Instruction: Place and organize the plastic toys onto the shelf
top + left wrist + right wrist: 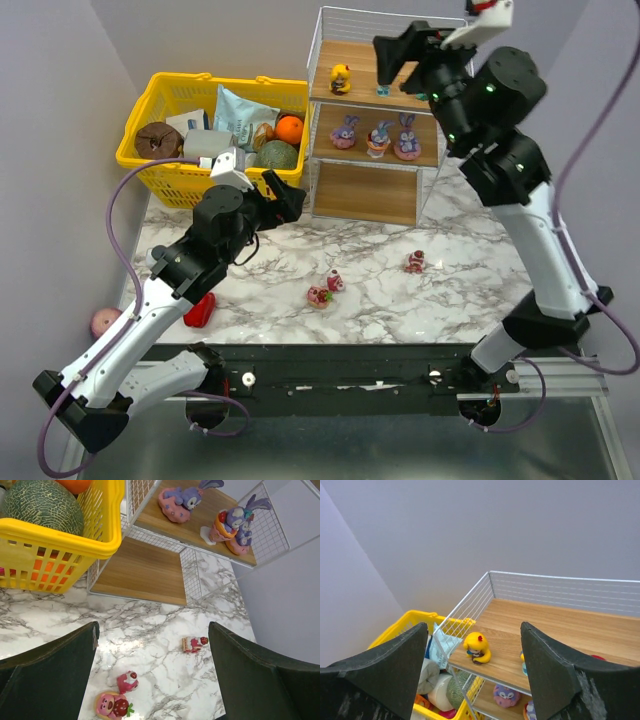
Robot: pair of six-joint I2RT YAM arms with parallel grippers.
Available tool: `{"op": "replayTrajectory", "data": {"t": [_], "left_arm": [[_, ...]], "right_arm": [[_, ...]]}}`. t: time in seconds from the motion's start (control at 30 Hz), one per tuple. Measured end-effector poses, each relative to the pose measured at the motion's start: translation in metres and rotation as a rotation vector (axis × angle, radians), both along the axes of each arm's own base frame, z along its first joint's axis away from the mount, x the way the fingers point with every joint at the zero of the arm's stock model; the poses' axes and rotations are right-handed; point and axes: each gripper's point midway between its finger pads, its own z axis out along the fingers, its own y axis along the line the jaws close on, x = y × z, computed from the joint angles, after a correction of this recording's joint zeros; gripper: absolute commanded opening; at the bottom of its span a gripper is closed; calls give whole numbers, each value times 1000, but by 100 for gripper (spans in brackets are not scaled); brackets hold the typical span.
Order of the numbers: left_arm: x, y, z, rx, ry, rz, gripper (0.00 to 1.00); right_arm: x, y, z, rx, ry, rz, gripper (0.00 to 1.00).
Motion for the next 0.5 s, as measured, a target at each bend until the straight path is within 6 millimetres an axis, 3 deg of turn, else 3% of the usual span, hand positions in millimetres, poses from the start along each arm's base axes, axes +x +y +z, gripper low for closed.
{"op": "replayTrajectory", "data": {"t": [0.07, 0.13, 0.23, 0.37, 0.5], "left_arm": [[0, 0, -1, 0, 1, -2, 99], [0, -1, -1, 2, 2, -5, 99], [0, -1, -3, 8, 1, -12, 99], [0, 0, -8, 29, 1, -17, 99], [0, 0, -12, 52, -2, -22, 99]], "right_arm": [[-23, -17, 9, 12, -6, 11, 82], [-43, -31, 5, 4, 9, 24, 83], [-67, -46, -32, -47, 78, 52, 85], [-87, -52, -117, -146, 209, 102, 93], [-102, -55, -223, -224, 379, 130, 99]]}}
